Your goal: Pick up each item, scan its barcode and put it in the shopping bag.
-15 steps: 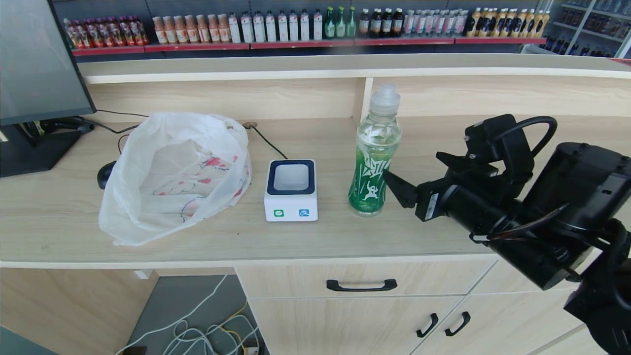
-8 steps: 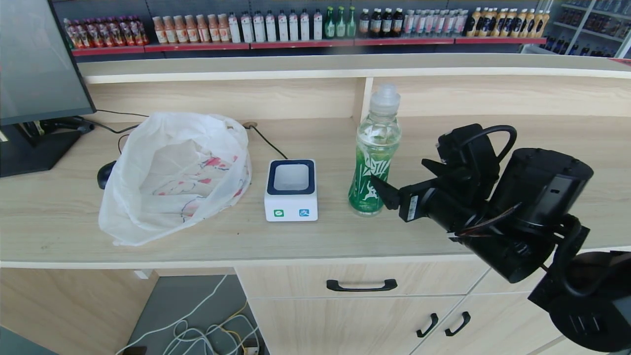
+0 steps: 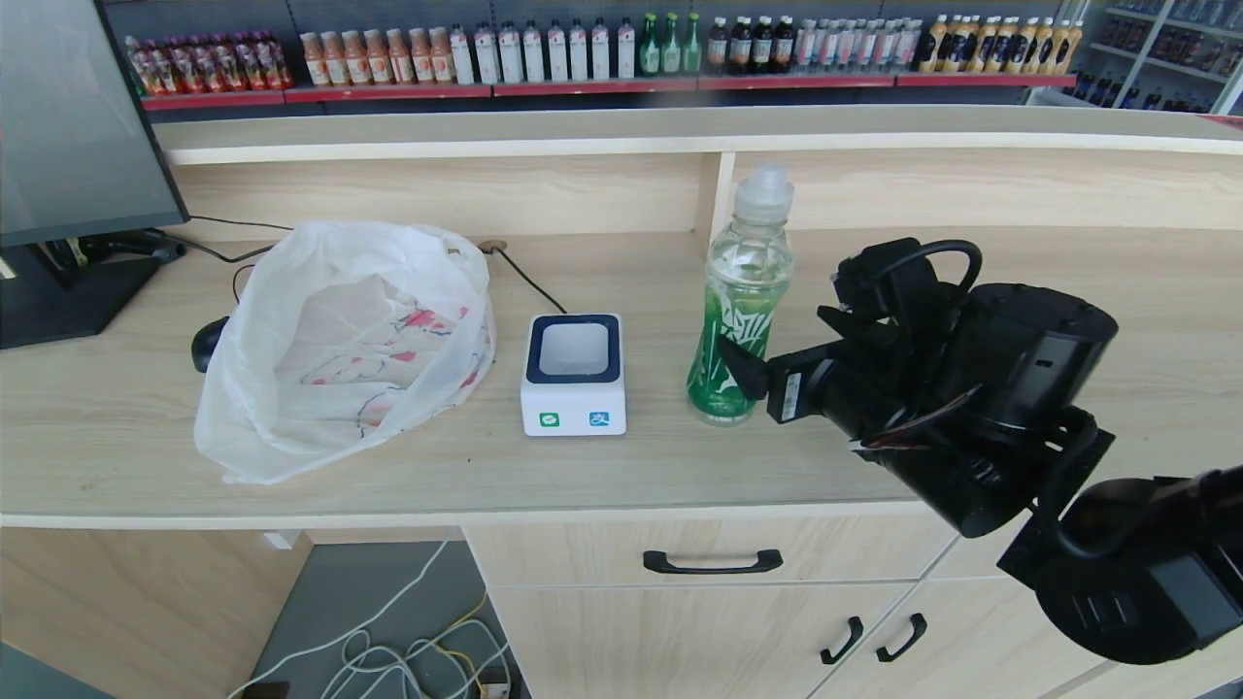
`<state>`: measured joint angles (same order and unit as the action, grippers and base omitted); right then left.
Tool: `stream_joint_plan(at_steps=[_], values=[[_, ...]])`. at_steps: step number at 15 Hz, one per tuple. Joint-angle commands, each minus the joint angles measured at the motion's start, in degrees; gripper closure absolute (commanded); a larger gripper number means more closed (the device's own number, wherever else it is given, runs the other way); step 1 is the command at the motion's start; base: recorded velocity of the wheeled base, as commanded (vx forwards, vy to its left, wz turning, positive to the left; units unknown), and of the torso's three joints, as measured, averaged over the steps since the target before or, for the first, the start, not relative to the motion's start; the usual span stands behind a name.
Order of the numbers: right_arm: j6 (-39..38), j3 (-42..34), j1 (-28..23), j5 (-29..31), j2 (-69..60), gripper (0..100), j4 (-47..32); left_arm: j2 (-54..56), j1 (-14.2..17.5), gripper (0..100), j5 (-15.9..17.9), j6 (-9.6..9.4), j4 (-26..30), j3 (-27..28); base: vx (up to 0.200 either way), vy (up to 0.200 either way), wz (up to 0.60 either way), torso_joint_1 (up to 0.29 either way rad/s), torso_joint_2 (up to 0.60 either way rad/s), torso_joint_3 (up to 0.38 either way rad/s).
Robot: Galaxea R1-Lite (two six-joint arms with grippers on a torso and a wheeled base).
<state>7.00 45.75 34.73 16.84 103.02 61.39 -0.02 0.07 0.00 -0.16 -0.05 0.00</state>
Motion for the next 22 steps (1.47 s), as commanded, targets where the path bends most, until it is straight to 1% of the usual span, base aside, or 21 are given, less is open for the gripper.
stream_joint_plan(at_steps=[1, 4, 6, 8, 12, 13, 15, 16, 17, 18, 19, 21, 22], values=[[0.03, 1.09, -0.01, 0.22, 1.3, 0, -0.04, 0.02, 0.01, 0, 0.0, -0.02, -0.04, 0.0, 0.0, 0.0, 0.0, 0.0, 0.0, 0.0], [0.21, 2.59, 0.51, 1.27, 2.45, 0, -0.04, 0.02, 0.01, 0, 0.0, -0.02, -0.04, 0.0, 0.0, 0.0, 0.0, 0.0, 0.0, 0.0], [0.12, 2.59, 2.97, 1.53, 3.15, 0, -0.04, 0.02, 0.01, 0, 0.0, -0.02, -0.04, 0.0, 0.0, 0.0, 0.0, 0.0, 0.0, 0.0], [-0.05, 2.85, 4.2, 2.59, 3.68, 0, -0.04, 0.02, 0.01, 0, 0.0, -0.02, -0.04, 0.0, 0.0, 0.0, 0.0, 0.0, 0.0, 0.0], [-0.05, 3.2, 5.35, 3.03, 3.85, 0, -0.13, 0.02, 0.01, 0, 0.0, -0.02, -0.04, 0.0, 0.0, 0.0, 0.0, 0.0, 0.0, 0.0], [0.12, 3.2, 5.35, 4.7, 3.85, 0, -0.04, 0.02, 0.01, 0, 0.0, -0.02, -0.04, 0.0, 0.0, 0.0, 0.0, 0.0, 0.0, 0.0], [1.0, 3.56, 5.35, 5.66, 4.2, 0, 0.22, 0.02, 0.01, 0, 0.0, -0.02, -0.04, 0.0, 0.0, 0.0, 0.0, 0.0, 0.0, 0.0], [2.58, 3.56, 5.44, 7.95, 4.38, 0, 1.19, 0.02, 0.01, 0, 0.0, -0.02, -0.04, 0.0, 0.0, 0.0, 0.0, 0.0, 0.0, 0.0], [3.02, 3.91, 5.79, 8.57, 4.91, 0, 2.07, 0.02, 0.01, 0, 0.0, -0.02, -0.04, 0.0, 0.0, 0.0, 0.0, 0.0, 0.0, 0.0], [3.2, 5.14, 7.1, 9.27, 7.19, 0, 5.32, 0.02, 0.01, 0, 0.0, -0.02, -0.04, 0.0, 0.0, 0.0, 0.0, 0.0, 0.0, 0.0], [3.37, 6.19, 7.81, 10.32, 8.51, 0, 6.81, 0.02, 0.01, 0, 0.0, -0.02, -0.04, 0.0, 0.0, 0.0, 0.0, 0.0, 0.0, 0.0], [3.55, 7.77, 8.42, 13.4, 9.83, 0, 8.57, 0.02, 0.01, 0, 0.0, -0.02, -0.04, 0.0, 0.0, 0.0, 0.0, 0.0, 0.0, 0.0], [3.55, 8.21, 8.77, 13.66, 10.0, 0, 9.1, 0.02, 0.01, 0, 0.0, -0.02, -0.04, 0.0, 0.0, 0.0, 0.0, 0.0, 0.0, 0.0]])
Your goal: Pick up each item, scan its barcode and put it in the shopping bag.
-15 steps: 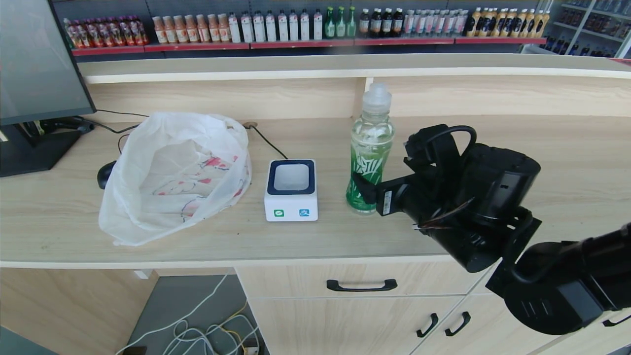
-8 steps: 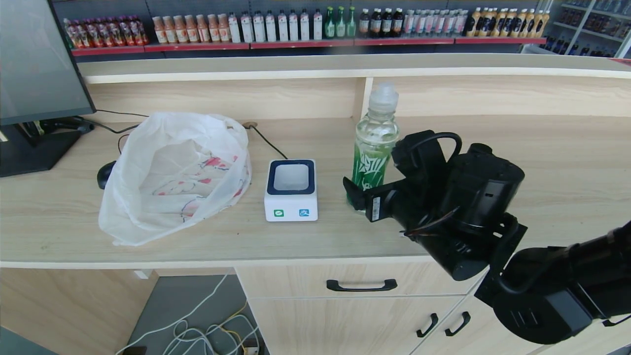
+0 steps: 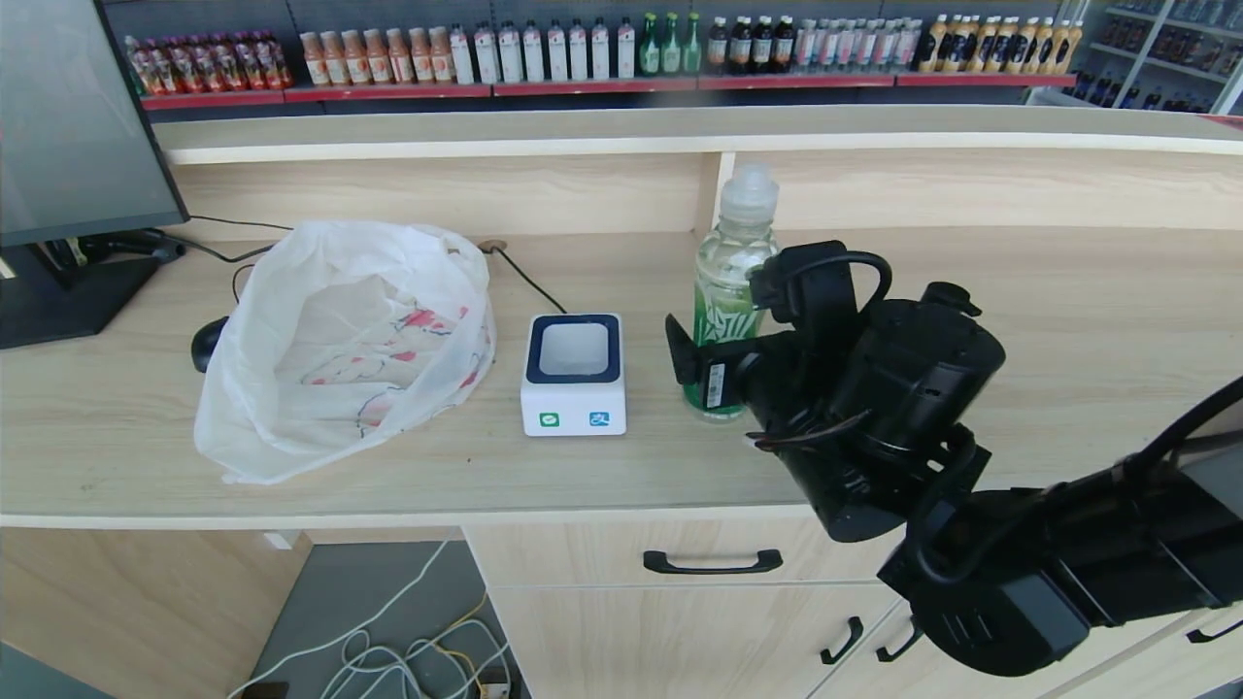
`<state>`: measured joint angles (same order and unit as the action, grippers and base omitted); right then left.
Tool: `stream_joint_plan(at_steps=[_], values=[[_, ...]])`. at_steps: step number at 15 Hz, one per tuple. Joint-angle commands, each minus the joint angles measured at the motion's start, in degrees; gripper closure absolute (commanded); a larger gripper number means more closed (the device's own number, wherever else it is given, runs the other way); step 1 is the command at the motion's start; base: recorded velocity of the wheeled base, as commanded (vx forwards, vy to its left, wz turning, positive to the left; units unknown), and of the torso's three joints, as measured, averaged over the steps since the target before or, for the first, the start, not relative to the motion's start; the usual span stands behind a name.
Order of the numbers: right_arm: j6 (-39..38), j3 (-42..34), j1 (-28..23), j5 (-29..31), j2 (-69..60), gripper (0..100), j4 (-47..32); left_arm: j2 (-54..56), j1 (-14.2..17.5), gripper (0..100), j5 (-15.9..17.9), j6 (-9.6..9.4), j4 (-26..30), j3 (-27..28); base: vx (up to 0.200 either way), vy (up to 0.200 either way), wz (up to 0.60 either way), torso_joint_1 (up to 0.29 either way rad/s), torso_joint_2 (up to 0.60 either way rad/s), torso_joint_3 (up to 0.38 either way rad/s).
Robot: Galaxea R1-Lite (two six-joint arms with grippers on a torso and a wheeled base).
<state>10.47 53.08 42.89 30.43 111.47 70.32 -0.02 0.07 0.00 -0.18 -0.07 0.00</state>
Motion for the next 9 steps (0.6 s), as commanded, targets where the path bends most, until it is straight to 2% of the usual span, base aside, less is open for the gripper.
stream_joint_plan(at_steps=[1, 6, 9], values=[[0.08, 0.89, 0.71, 0.25, 1.56, 0, 0.7, 0.02, 0.01, 0, 0.0, 0.01, -0.01, 0.0, 0.0, 0.0, 0.0, 0.0, 0.0, 0.0], [1.75, 1.06, 0.71, 0.25, 2.52, 0, 2.11, 0.02, 0.01, 0, 0.0, 0.01, -0.01, 0.0, 0.0, 0.0, 0.0, 0.0, 0.0, 0.0], [2.01, 4.23, 0.71, 0.25, 4.54, 0, 2.19, 0.02, 0.01, 0, 0.0, 0.01, -0.01, 0.0, 0.0, 0.0, 0.0, 0.0, 0.0, 0.0]])
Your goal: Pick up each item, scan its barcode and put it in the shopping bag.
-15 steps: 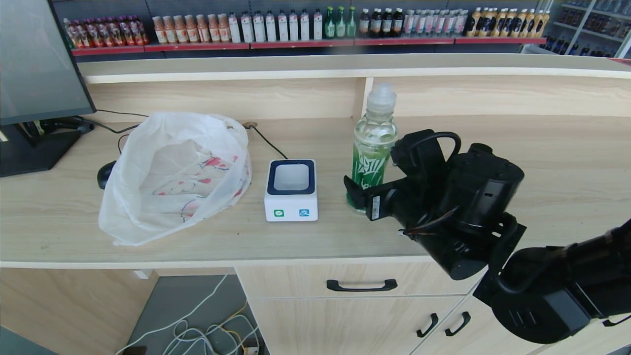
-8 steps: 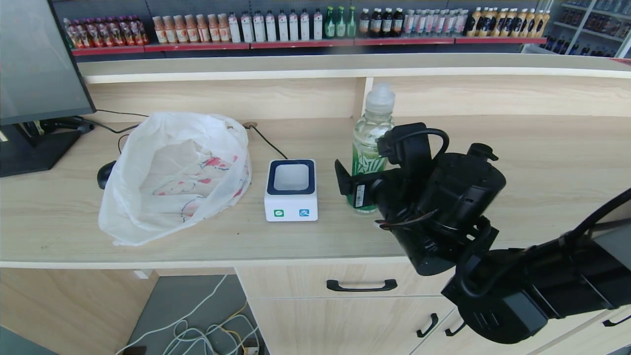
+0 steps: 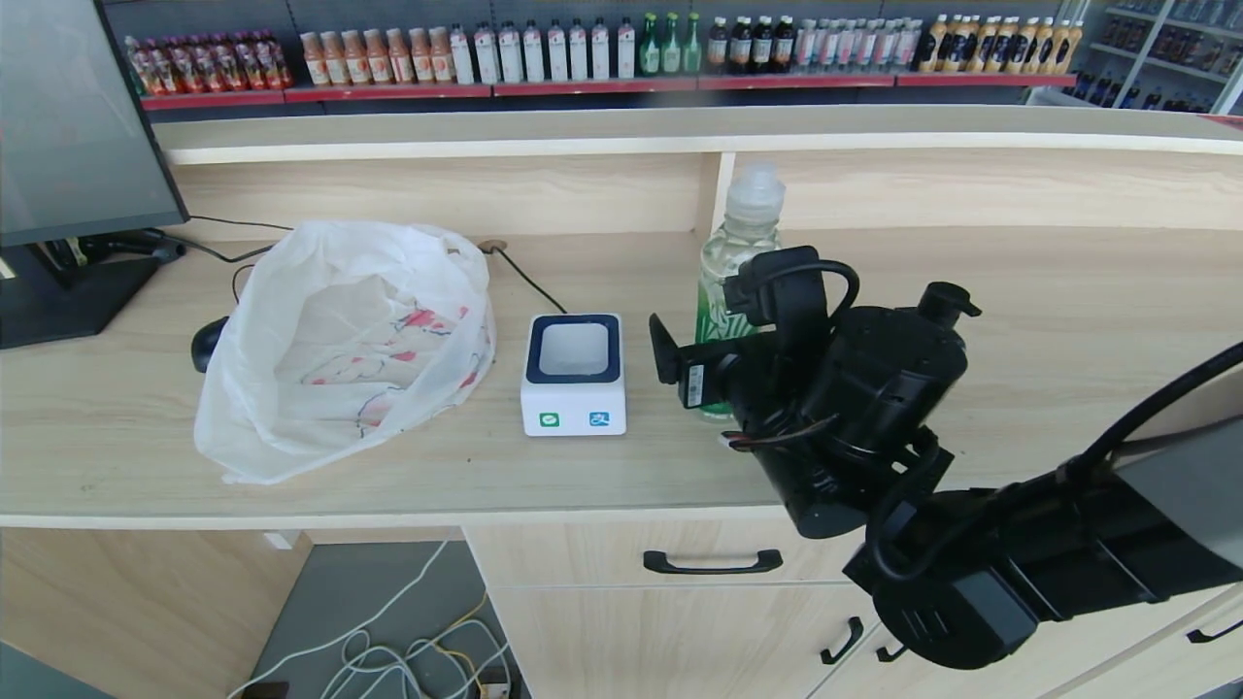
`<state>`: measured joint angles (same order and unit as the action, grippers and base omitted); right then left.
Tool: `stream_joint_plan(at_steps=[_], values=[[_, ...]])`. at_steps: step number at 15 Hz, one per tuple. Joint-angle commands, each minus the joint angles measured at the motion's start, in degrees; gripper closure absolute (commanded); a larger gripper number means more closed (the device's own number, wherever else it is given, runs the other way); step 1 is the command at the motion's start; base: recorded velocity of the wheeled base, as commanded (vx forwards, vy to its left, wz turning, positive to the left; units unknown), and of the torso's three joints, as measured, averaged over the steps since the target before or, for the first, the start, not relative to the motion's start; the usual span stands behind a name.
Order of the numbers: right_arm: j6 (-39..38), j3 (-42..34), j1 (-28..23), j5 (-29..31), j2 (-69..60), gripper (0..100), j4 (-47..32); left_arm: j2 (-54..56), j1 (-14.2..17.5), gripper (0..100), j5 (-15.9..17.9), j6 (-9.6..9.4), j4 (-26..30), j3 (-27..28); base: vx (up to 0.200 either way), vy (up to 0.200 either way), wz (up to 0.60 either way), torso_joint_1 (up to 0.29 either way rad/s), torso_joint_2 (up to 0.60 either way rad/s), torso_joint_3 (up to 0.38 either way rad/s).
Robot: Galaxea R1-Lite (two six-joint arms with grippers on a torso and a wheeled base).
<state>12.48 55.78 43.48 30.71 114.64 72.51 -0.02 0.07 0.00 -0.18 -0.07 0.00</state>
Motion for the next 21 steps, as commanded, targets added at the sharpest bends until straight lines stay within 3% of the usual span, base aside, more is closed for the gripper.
stream_joint_plan(at_steps=[1, 8, 21], values=[[0.09, 1.87, 0.11, -0.03, 1.9, 0, 0.0, 0.02, 0.01, 0, 0.0, 0.01, -0.01, 0.0, 0.0, 0.0, 0.0, 0.0, 0.0, 0.0], [0.52, 5.83, 0.02, -0.12, 4.63, 0, 0.79, -0.06, 0.01, 0, 0.0, 0.01, -0.01, 0.0, 0.0, 0.0, 0.0, 0.0, 0.0, 0.0], [0.52, 5.21, -2.26, -0.12, 3.92, 0, 2.11, 0.02, 0.01, 0, 0.0, 0.01, -0.01, 0.0, 0.0, 0.0, 0.0, 0.0, 0.0, 0.0]])
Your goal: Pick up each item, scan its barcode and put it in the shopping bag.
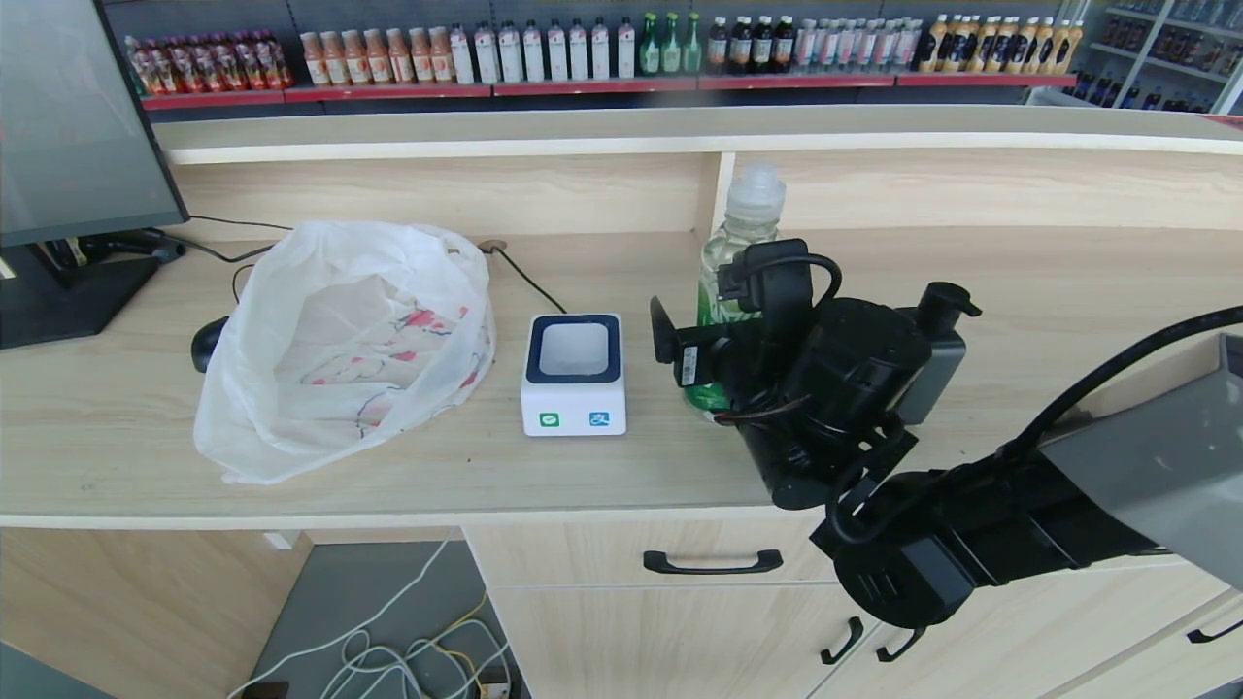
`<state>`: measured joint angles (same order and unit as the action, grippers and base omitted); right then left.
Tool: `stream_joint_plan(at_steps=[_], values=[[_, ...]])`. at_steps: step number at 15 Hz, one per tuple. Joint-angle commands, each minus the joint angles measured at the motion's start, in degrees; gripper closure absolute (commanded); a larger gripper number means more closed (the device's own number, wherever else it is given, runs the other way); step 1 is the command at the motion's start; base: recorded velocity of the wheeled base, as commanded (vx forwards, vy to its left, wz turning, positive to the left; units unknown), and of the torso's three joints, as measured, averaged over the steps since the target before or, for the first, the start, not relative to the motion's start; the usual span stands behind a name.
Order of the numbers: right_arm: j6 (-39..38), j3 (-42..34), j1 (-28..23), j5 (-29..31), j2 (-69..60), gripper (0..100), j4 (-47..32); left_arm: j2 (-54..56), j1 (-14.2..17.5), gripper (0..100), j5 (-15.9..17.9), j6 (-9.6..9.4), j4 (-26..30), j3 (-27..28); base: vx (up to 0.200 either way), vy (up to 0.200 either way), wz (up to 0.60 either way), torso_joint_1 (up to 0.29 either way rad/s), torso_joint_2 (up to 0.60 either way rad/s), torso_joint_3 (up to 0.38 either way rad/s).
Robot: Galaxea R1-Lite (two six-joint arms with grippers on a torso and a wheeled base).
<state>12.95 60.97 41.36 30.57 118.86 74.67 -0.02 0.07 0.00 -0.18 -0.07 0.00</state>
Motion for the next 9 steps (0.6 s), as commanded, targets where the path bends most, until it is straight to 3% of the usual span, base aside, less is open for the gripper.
stream_joint_plan(at_steps=[1, 9], values=[[0.06, 0.03, -0.14, 0.01, -0.29, 0, -0.05, 0.02, 0.01, 0, 0.0, 0.01, -0.01, 0.0, 0.0, 0.0, 0.0, 0.0, 0.0, 0.0], [0.24, 0.65, -0.76, -0.16, -0.21, 0, -0.05, 0.02, 0.01, 0, 0.0, 0.01, -0.01, 0.0, 0.0, 0.0, 0.0, 0.0, 0.0, 0.0]])
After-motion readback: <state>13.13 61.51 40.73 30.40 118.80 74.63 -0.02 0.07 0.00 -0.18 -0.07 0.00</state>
